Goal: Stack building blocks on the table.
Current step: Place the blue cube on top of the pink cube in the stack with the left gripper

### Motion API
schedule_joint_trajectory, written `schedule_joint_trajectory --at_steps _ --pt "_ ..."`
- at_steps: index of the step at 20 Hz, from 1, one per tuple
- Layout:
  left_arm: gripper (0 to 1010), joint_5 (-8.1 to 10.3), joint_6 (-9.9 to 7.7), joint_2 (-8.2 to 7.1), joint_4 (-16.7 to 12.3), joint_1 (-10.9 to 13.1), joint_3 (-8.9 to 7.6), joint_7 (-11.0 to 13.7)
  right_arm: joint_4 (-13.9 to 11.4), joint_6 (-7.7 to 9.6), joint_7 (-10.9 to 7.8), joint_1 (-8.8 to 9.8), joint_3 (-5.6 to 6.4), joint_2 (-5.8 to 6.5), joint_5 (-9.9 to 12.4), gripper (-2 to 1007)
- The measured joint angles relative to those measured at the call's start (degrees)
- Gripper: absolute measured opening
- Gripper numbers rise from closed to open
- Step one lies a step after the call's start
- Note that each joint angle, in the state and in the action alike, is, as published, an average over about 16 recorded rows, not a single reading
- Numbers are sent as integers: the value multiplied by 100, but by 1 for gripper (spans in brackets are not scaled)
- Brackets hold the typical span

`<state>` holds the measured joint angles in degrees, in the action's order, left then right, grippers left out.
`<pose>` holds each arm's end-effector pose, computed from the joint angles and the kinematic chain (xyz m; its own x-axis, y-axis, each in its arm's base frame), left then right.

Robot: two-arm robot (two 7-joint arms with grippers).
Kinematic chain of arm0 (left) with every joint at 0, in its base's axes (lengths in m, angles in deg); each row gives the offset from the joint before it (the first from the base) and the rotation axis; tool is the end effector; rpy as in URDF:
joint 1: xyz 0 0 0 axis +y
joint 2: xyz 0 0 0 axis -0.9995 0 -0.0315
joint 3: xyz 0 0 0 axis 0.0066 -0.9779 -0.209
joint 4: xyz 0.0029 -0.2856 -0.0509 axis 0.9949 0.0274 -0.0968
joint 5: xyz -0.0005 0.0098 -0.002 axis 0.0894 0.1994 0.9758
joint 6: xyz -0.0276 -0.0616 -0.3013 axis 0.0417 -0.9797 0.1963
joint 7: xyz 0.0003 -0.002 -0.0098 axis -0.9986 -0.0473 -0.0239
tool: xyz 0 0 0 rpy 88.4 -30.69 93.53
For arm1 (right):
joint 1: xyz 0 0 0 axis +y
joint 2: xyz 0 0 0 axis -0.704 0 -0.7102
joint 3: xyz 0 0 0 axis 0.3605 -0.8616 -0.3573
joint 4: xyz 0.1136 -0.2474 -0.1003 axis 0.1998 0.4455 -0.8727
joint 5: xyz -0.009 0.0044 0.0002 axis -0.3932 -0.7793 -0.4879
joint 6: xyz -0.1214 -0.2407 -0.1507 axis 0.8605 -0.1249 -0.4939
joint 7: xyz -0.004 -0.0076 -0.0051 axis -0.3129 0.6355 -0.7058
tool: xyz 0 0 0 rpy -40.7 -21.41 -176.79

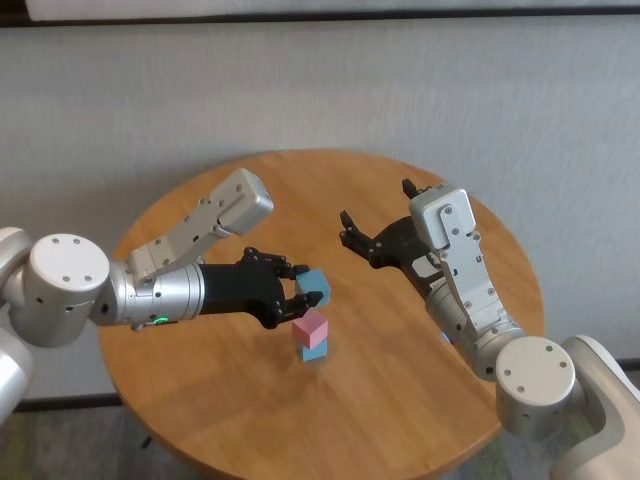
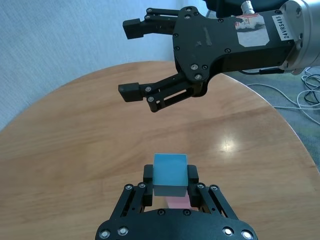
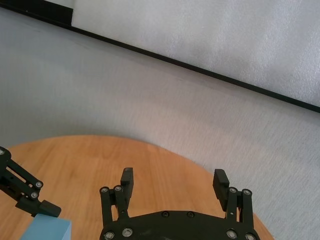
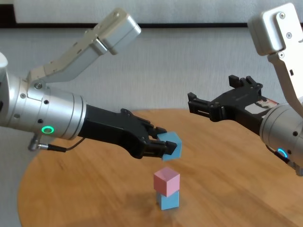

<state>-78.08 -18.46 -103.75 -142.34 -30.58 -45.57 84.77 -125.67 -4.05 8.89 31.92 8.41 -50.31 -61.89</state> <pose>0.4405 -0.0058 -0.2233 0.9013 0.3762 0.2149 -0.4330 0.7970 0.4209 0.3790 0.0539 -0.2861 0.3644 -0.8771 0.3129 0.9211 0.3890 0.0178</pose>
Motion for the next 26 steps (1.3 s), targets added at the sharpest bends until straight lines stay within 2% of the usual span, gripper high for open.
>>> schedule_joint_trajectory --at_steps 7,26 --pt "401 103 17 17 142 -55 101 6 0 0 0 0 0 0 0 1005" --pt "401 505 127 59 437 -85 234 -3 0 0 0 0 0 0 0 1005"
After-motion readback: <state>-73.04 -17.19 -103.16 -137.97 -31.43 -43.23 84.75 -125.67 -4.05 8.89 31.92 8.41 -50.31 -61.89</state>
